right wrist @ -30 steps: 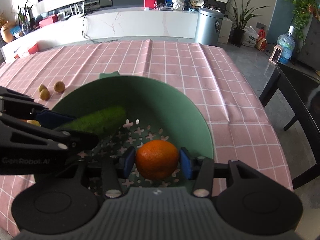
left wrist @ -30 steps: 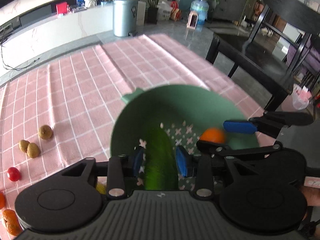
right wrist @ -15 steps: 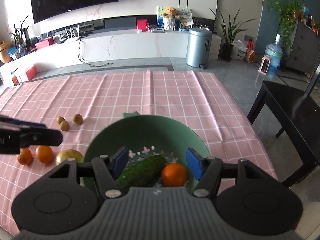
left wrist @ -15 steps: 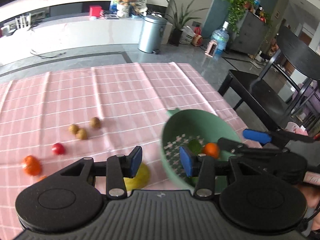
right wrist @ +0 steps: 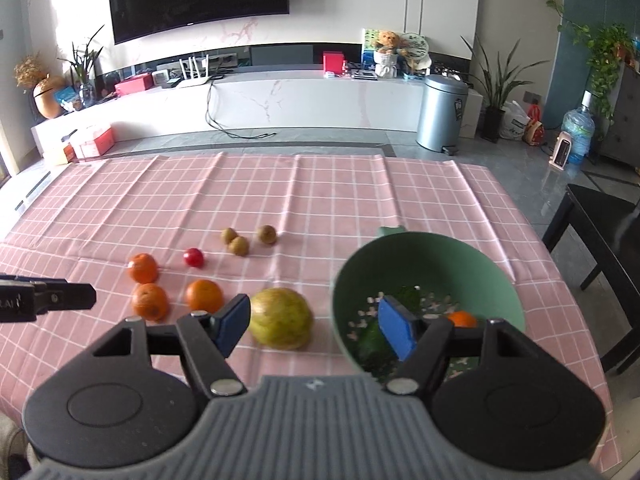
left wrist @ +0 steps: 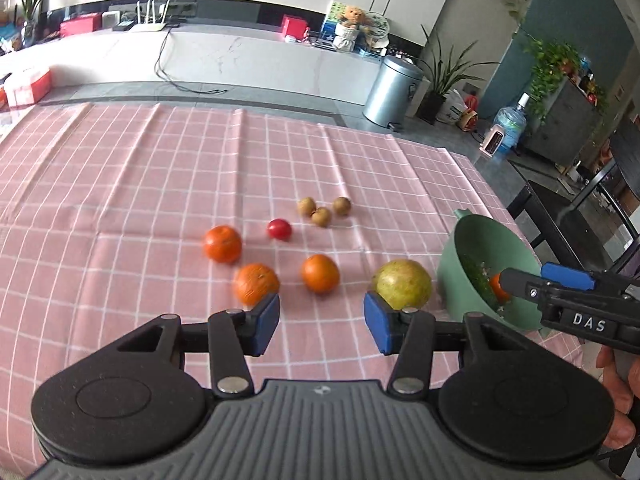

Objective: Organize fruits
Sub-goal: 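Withdraw both open tools from the colander back over the fruit, then grasp the yellow-green pomelo with the right tool while the left tool grasps an orange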

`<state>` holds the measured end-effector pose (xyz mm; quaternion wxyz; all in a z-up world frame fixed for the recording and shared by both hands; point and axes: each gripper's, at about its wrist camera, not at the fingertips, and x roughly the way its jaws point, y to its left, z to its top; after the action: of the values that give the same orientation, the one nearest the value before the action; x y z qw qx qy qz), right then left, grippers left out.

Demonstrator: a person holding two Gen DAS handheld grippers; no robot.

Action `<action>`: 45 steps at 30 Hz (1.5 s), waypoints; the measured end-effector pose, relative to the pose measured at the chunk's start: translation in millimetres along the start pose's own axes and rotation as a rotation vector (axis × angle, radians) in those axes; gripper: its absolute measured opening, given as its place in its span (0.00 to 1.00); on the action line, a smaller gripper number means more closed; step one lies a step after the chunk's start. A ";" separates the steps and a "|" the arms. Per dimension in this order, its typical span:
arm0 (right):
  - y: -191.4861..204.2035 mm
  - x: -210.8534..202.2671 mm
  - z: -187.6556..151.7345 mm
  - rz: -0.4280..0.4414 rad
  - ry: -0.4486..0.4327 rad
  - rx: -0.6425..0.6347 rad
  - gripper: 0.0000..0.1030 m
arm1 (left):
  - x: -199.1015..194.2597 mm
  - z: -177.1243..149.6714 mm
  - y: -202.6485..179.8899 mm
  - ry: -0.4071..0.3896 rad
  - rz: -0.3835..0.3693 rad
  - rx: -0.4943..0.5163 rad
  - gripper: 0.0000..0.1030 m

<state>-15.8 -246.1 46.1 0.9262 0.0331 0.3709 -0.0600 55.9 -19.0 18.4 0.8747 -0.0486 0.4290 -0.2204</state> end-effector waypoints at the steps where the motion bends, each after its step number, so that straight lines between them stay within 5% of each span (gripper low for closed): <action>1: 6.1 -1.8 0.1 0.004 -0.005 -0.009 0.66 | -1.7 -2.2 4.1 0.001 0.002 0.002 0.56; 17: 67.0 43.3 -20.0 0.050 0.071 -0.066 0.65 | 12.3 -33.7 53.2 0.032 0.038 -0.002 0.57; 34: 38.4 91.0 -24.3 0.022 0.120 -0.057 0.65 | 68.1 -33.2 28.5 0.125 0.006 0.050 0.57; 45: 45.4 126.8 -35.8 -0.098 0.088 -0.185 0.65 | 81.6 -27.4 35.1 0.154 0.035 0.043 0.57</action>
<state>57.0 -208.4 -66.6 0.9041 -0.0682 0.4162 -0.0689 90.4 -19.5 -67.9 0.8437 -0.0055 0.4908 -0.2173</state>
